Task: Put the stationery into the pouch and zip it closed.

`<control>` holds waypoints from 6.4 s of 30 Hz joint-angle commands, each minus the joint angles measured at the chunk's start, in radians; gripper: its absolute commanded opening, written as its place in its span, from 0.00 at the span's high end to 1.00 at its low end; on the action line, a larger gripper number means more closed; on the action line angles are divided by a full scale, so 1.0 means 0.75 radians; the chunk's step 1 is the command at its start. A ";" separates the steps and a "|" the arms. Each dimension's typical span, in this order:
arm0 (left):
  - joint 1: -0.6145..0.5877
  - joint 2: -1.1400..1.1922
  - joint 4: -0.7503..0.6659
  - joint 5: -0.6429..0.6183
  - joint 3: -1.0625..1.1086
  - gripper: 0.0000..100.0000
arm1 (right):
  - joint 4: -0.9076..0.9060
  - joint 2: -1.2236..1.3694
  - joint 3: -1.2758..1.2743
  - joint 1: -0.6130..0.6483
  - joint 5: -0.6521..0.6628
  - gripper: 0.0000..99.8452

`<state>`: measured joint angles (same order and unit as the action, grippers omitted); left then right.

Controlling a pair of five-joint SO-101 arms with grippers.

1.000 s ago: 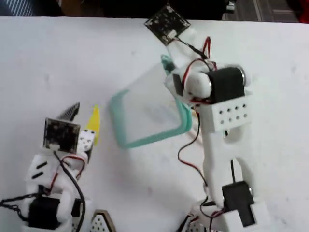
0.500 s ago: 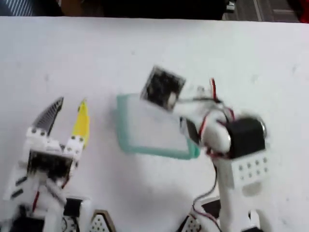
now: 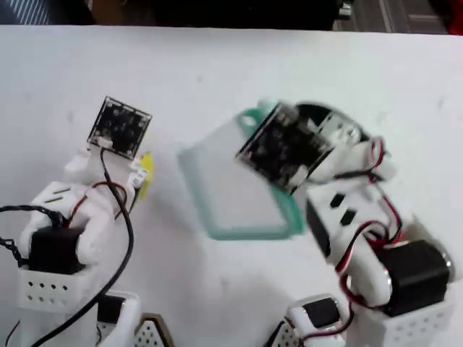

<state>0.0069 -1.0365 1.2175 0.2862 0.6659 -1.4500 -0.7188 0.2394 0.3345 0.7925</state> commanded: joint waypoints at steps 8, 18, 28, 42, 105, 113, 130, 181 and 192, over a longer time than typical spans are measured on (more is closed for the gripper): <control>0.013 -0.232 0.108 -0.016 -0.074 0.83 | -0.161 0.345 0.473 0.066 -0.264 0.98; 0.007 -0.249 0.164 -0.010 0.029 0.83 | -0.351 0.347 0.366 0.273 -0.264 0.98; 0.005 -0.249 0.203 -0.010 0.053 0.83 | -0.334 0.281 0.274 0.273 -0.264 0.98; 0.279 -0.249 0.182 0.131 0.063 0.83 | -0.103 0.375 0.272 0.134 -0.489 0.98; 0.124 -0.735 -1.000 -0.378 0.814 0.83 | -0.355 -0.523 -0.849 0.825 -0.045 0.98; 0.420 -0.740 -0.741 -0.205 0.814 0.83 | -0.224 -0.515 -0.843 0.813 -0.020 0.98; 0.568 -0.744 -0.141 -0.076 0.491 0.83 | 0.226 -0.251 -0.843 0.361 -0.237 0.98; 0.568 -0.742 -0.428 -0.350 0.665 0.80 | 0.334 -0.064 -0.841 0.341 -0.258 0.98; 0.537 -0.735 -0.992 -0.350 0.759 0.98 | 0.234 0.165 -0.444 0.404 -0.258 0.98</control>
<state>0.4319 -1.5673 0.6544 0.0361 1.2398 -1.2106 -0.6866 -0.1826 0.5938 0.6084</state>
